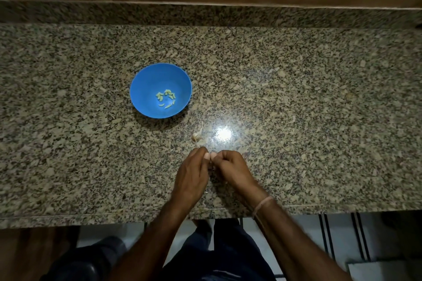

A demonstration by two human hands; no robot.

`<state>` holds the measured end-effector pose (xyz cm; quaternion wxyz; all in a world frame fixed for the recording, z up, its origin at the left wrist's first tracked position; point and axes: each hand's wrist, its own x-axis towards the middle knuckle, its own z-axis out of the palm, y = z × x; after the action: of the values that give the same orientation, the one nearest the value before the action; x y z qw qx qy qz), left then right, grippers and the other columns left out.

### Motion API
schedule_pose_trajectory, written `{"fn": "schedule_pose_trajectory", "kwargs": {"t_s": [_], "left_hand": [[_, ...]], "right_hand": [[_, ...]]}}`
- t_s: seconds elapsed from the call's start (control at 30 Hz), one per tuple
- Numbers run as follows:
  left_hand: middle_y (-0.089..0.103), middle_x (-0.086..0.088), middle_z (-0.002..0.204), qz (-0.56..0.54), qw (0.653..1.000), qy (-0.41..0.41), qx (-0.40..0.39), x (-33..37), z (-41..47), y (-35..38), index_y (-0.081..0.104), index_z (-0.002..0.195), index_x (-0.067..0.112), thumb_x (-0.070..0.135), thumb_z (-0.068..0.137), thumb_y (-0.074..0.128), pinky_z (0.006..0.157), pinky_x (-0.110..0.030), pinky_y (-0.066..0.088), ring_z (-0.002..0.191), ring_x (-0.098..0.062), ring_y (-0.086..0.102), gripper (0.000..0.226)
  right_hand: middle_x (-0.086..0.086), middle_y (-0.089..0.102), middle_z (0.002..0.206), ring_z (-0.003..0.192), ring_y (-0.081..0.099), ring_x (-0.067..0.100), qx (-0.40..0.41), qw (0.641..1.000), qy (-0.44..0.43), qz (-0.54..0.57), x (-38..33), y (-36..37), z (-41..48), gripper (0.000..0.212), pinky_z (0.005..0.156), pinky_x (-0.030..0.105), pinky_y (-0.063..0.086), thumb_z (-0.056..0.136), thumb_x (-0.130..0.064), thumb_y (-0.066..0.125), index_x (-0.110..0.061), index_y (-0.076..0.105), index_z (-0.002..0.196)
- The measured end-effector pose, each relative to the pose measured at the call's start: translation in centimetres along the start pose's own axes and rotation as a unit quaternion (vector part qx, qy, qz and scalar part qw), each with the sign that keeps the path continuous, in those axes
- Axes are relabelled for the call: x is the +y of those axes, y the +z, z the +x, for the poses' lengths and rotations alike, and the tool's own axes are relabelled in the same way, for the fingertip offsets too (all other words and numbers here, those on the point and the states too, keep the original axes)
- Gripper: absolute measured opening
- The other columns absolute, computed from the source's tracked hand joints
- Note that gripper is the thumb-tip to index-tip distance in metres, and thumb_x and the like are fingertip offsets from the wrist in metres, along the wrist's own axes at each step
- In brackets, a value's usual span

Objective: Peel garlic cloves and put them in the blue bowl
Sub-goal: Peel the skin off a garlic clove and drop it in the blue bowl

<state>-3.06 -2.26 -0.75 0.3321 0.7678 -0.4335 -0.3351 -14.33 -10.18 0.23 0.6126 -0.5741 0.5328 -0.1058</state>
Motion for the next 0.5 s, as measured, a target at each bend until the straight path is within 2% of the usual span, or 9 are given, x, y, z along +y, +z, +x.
{"fn": "schedule_pose_trajectory", "kwargs": {"t_s": [0.1, 0.17, 0.2, 0.27, 0.43, 0.47, 0.5], "left_hand": [[0.068, -0.001, 0.1, -0.095, 0.988, -0.117, -0.033, 1.1, 0.2, 0.3, 0.064, 0.111, 0.014, 0.041, 0.11, 0.034, 0.077, -0.037, 0.052, 0.093, -0.017, 0.065, 0.04], [0.063, 0.006, 0.08, -0.203, 0.959, -0.184, -0.074, 1.8, 0.5, -0.1, 0.063, 0.094, 0.016, 0.032, 0.111, 0.039, 0.06, -0.026, 0.045, 0.07, -0.008, 0.06, 0.033], [0.054, 0.007, 0.069, -0.249, 0.941, -0.209, -0.089, 2.2, 0.6, -0.3, 0.057, 0.086, 0.017, 0.03, 0.111, 0.04, 0.051, -0.023, 0.037, 0.057, -0.007, 0.049, 0.034], [0.04, 0.009, 0.061, -0.286, 0.924, -0.235, -0.097, 2.3, 0.8, -0.4, 0.05, 0.078, 0.019, 0.031, 0.111, 0.042, 0.044, -0.024, 0.023, 0.049, -0.008, 0.032, 0.035], [0.034, 0.005, 0.061, -0.325, 0.894, -0.287, -0.109, 1.9, 1.2, -0.2, 0.045, 0.074, 0.02, 0.026, 0.107, 0.045, 0.045, -0.026, 0.017, 0.05, -0.012, 0.027, 0.033], [0.034, 0.003, 0.061, -0.319, 0.9, -0.278, -0.106, 1.8, 1.1, -0.2, 0.045, 0.073, 0.019, 0.026, 0.106, 0.044, 0.047, -0.028, 0.018, 0.051, -0.014, 0.028, 0.034], [0.036, 0.001, 0.062, -0.274, 0.926, -0.243, -0.088, 1.8, 0.9, -0.2, 0.045, 0.073, 0.019, 0.028, 0.107, 0.043, 0.049, -0.031, 0.021, 0.052, -0.016, 0.031, 0.035]], "right_hand": [[-0.012, 0.05, 0.064, 0.056, 0.043, 0.001, 0.064, 0.991, -0.085, -0.086, 0.1, 0.6, -0.7, 0.031, 0.055, 0.016, 0.034, 0.104, -0.023, 0.06, -0.019, 0.053, 0.074], [-0.01, 0.052, 0.065, 0.057, 0.045, 0.003, 0.085, 0.979, -0.145, -0.119, 0.6, 0.6, -0.7, 0.025, 0.053, 0.016, 0.032, 0.104, -0.017, 0.059, -0.015, 0.054, 0.08], [-0.01, 0.052, 0.065, 0.057, 0.045, 0.003, 0.086, 0.975, -0.161, -0.127, 0.9, 0.5, -0.6, 0.023, 0.053, 0.016, 0.031, 0.103, -0.016, 0.059, -0.014, 0.054, 0.081], [-0.01, 0.051, 0.065, 0.057, 0.045, 0.003, 0.088, 0.969, -0.177, -0.146, 1.3, 0.5, -0.3, 0.022, 0.053, 0.016, 0.031, 0.103, -0.016, 0.059, -0.015, 0.054, 0.082], [-0.007, 0.052, 0.069, 0.06, 0.046, 0.007, 0.091, 0.954, -0.226, -0.177, 1.9, -0.1, 0.1, 0.023, 0.056, 0.021, 0.031, 0.106, -0.021, 0.056, -0.016, 0.052, 0.083], [-0.007, 0.052, 0.068, 0.06, 0.045, 0.006, 0.087, 0.955, -0.223, -0.177, 1.8, -0.1, 0.0, 0.024, 0.056, 0.02, 0.031, 0.106, -0.021, 0.056, -0.016, 0.052, 0.083], [-0.007, 0.052, 0.067, 0.059, 0.044, 0.005, 0.086, 0.961, -0.201, -0.168, 1.7, -0.1, -0.2, 0.025, 0.056, 0.019, 0.032, 0.105, -0.02, 0.057, -0.015, 0.053, 0.082]]}}
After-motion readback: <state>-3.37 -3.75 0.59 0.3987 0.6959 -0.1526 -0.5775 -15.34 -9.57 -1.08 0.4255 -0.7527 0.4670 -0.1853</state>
